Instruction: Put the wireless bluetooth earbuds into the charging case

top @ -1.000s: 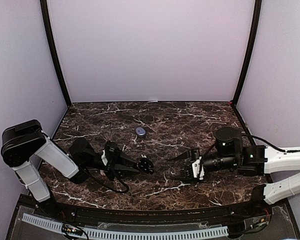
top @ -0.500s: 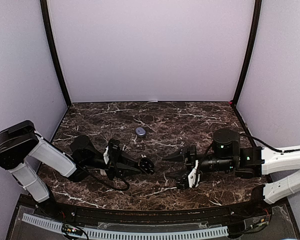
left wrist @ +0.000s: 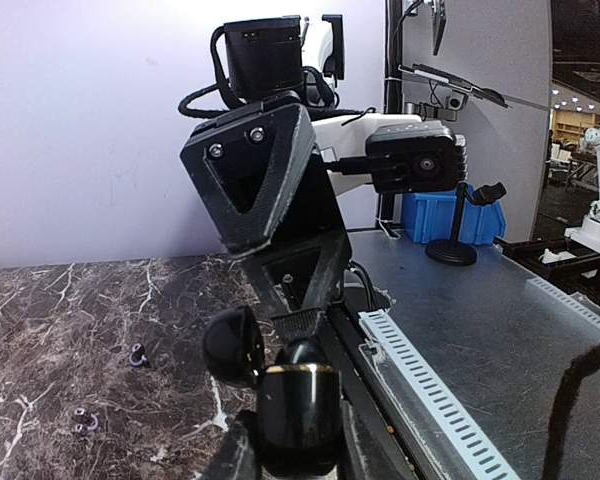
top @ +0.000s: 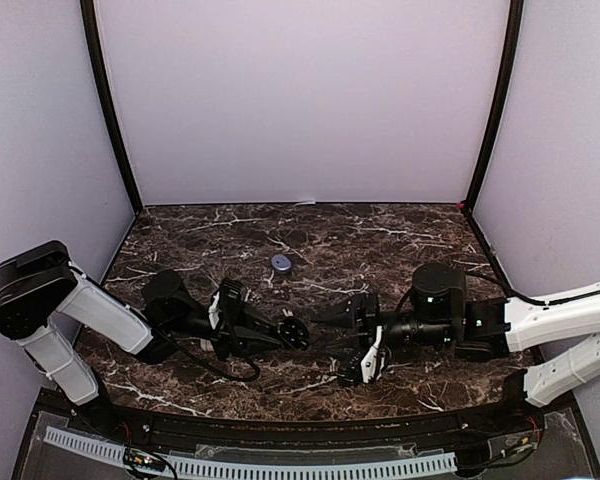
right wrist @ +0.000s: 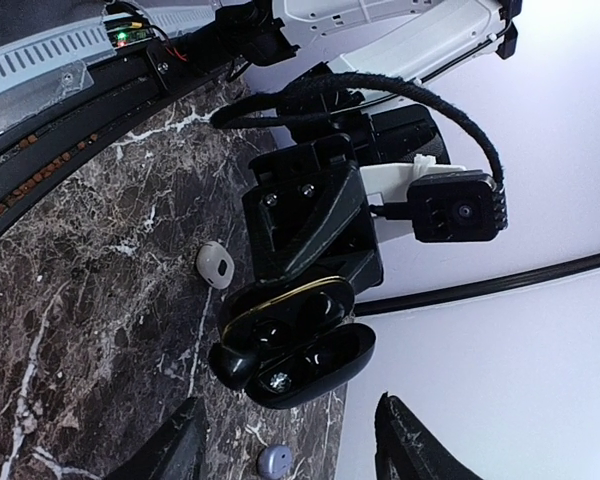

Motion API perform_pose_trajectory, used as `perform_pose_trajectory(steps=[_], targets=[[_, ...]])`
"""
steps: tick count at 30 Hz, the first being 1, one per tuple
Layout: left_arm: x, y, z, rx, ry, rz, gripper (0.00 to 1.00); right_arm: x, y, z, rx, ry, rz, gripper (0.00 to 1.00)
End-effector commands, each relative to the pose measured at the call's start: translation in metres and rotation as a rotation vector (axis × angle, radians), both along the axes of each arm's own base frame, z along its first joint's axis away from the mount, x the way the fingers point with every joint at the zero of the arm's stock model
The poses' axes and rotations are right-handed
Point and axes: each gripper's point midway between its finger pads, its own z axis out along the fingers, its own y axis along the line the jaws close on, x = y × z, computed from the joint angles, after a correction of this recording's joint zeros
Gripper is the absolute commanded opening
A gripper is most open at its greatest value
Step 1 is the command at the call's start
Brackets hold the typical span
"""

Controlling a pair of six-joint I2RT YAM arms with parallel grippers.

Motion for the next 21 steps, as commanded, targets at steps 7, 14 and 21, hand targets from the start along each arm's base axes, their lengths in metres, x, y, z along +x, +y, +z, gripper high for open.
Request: perform_pose_trajectory(steps=[7, 14, 21], targets=[[-0.004, 0.0, 0.02, -0.049, -0.044, -0.012, 0.0, -0.007, 0.009, 0.0, 0.045, -0.105, 0.033, 0.59], [-0.004, 0.0, 0.02, -0.049, -0.043, -0.01, 0.0, -0.007, 0.013, -0.003, 0.051, -0.148, 0.034, 0.61], [-0.004, 0.0, 0.02, -0.048, -0.041, -0.012, 0.0, -0.007, 0.017, -0.002, 0.061, -0.157, 0.033, 0.61]])
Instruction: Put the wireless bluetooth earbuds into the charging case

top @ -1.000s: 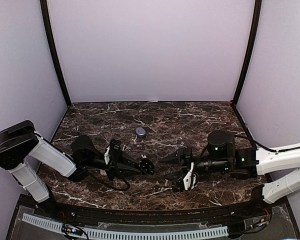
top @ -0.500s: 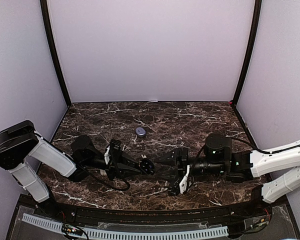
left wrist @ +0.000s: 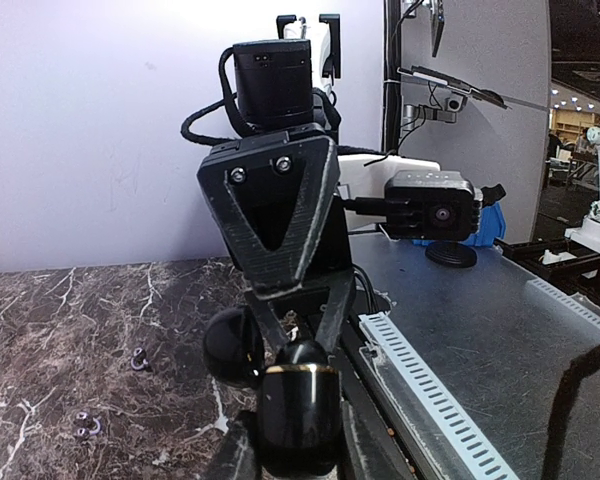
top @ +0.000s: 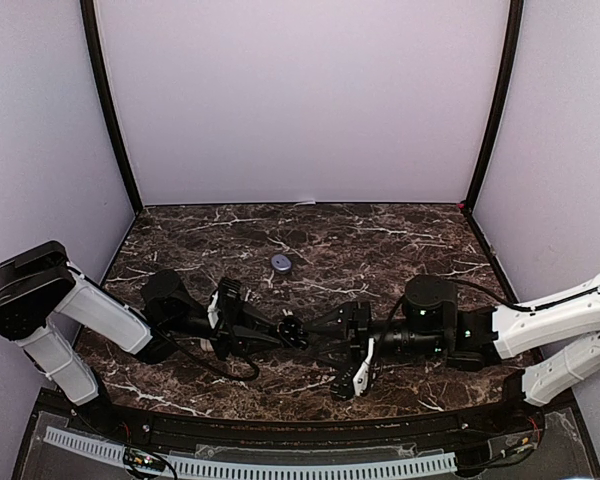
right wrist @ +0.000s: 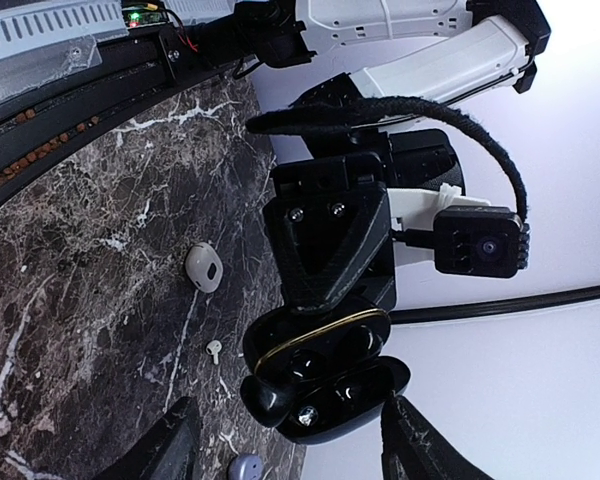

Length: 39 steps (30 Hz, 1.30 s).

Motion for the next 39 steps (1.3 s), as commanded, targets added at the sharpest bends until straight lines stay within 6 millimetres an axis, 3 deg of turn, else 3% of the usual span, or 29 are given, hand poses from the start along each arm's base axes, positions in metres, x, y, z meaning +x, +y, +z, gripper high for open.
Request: perform_pose_trajectory(steps=[1, 39], targets=[[-0.003, 0.0, 0.016, -0.04, -0.033, -0.012, 0.0, -0.001, 0.004, 0.008, 0.044, -0.024, 0.0, 0.61], [-0.004, 0.0, 0.015, -0.039, -0.049, -0.018, 0.0, -0.006, 0.019, 0.046, 0.187, 0.075, 0.026, 0.56]])
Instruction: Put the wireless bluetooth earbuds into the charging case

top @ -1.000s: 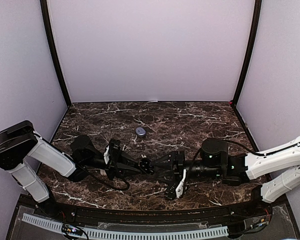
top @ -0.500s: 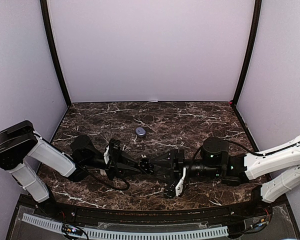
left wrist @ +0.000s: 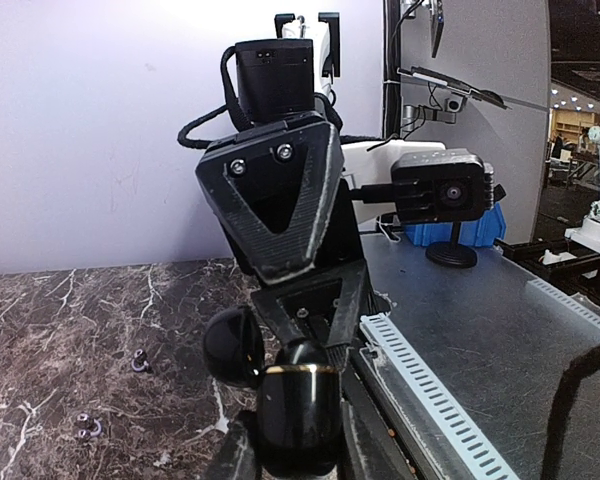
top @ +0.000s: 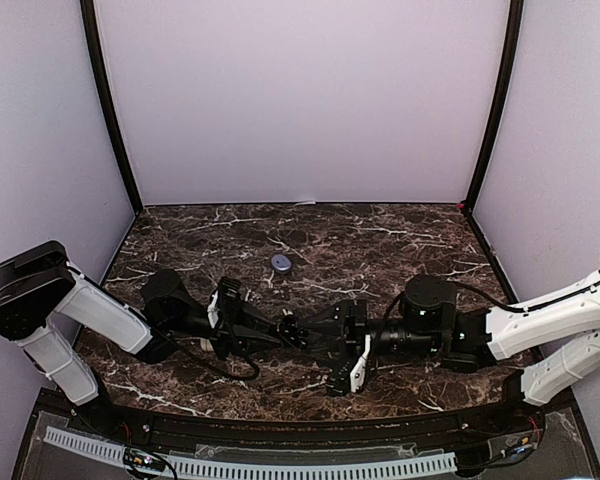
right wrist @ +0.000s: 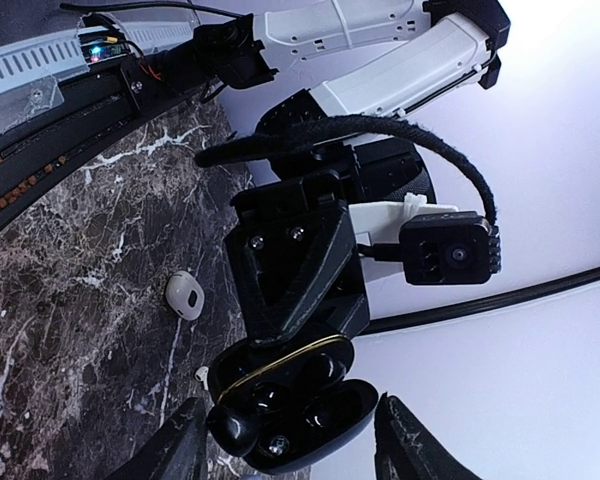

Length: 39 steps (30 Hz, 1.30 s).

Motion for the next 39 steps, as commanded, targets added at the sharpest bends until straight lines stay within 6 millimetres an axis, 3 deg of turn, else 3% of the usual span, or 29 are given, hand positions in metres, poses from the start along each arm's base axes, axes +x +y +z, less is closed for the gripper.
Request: perform_pose_trajectory(steps=[1, 26, 39], targets=[[-0.005, 0.0, 0.014, -0.037, -0.049, -0.018, 0.0, -0.003, 0.01, 0.036, 0.115, 0.027, 0.013, 0.56], [-0.006, 0.0, 0.008, -0.037, -0.033, -0.027, 0.0, 0.003, 0.017, 0.06, 0.152, 0.193, -0.022, 0.5], [0.002, 0.0, 0.01, -0.099, 0.027, 0.011, 0.0, -0.036, 0.0, 0.063, 0.057, 0.365, 0.139, 0.64]])
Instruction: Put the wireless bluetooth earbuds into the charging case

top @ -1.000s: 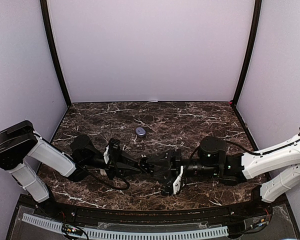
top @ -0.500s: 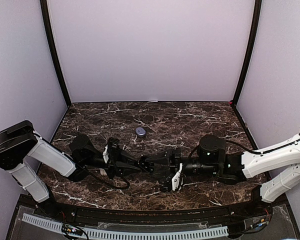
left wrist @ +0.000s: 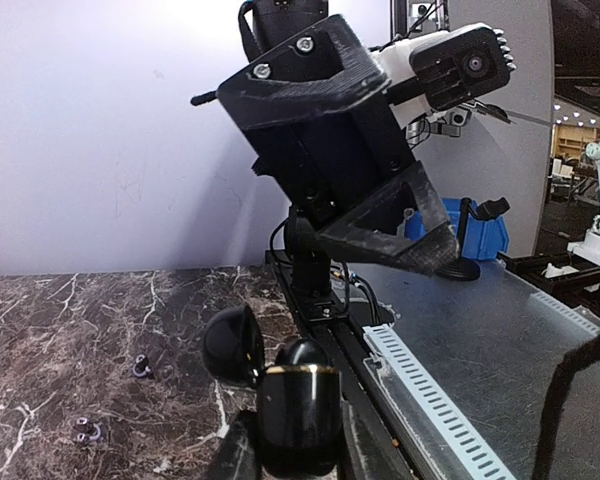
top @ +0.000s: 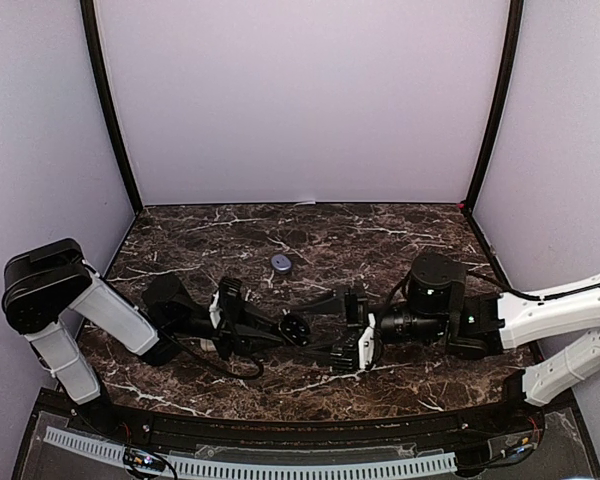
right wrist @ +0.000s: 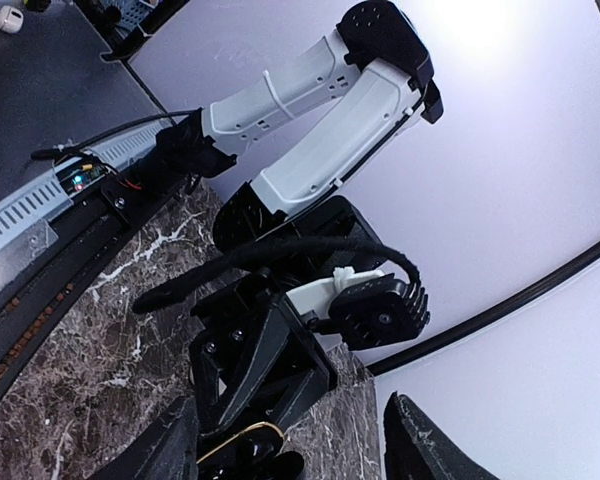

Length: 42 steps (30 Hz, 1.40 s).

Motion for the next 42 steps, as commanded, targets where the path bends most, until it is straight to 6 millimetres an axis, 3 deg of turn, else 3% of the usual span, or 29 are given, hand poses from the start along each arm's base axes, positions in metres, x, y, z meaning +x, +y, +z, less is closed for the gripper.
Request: perform_pose_trajectory(steps=[1, 7, 11, 21, 30, 38, 42], targets=[[-0.001, 0.003, 0.013, -0.082, 0.015, 0.009, 0.0, -0.02, -0.011, 0.017, 0.001, 0.071, 0.077, 0.64], [0.001, -0.006, 0.008, -0.106, 0.068, 0.016, 0.0, -0.023, -0.034, 0.022, -0.044, 0.227, 0.04, 0.64], [-0.001, -0.015, 0.003, -0.109, 0.048, 0.025, 0.0, -0.015, -0.05, 0.014, -0.099, 0.352, -0.058, 0.62], [0.0, -0.04, 0.002, -0.133, 0.027, 0.023, 0.0, -0.01, -0.085, -0.016, -0.156, 0.363, -0.171, 0.4], [-0.006, -0.044, 0.001, -0.131, 0.012, -0.032, 0.0, -0.005, -0.071, -0.049, -0.323, 0.263, -0.159, 0.35], [-0.026, -0.041, 0.001, -0.106, 0.017, -0.179, 0.0, 0.006, -0.063, -0.057, -0.37, 0.198, -0.182, 0.32], [-0.025, -0.039, 0.008, -0.09, 0.042, -0.248, 0.0, 0.012, -0.063, -0.046, -0.33, 0.195, -0.217, 0.33]])
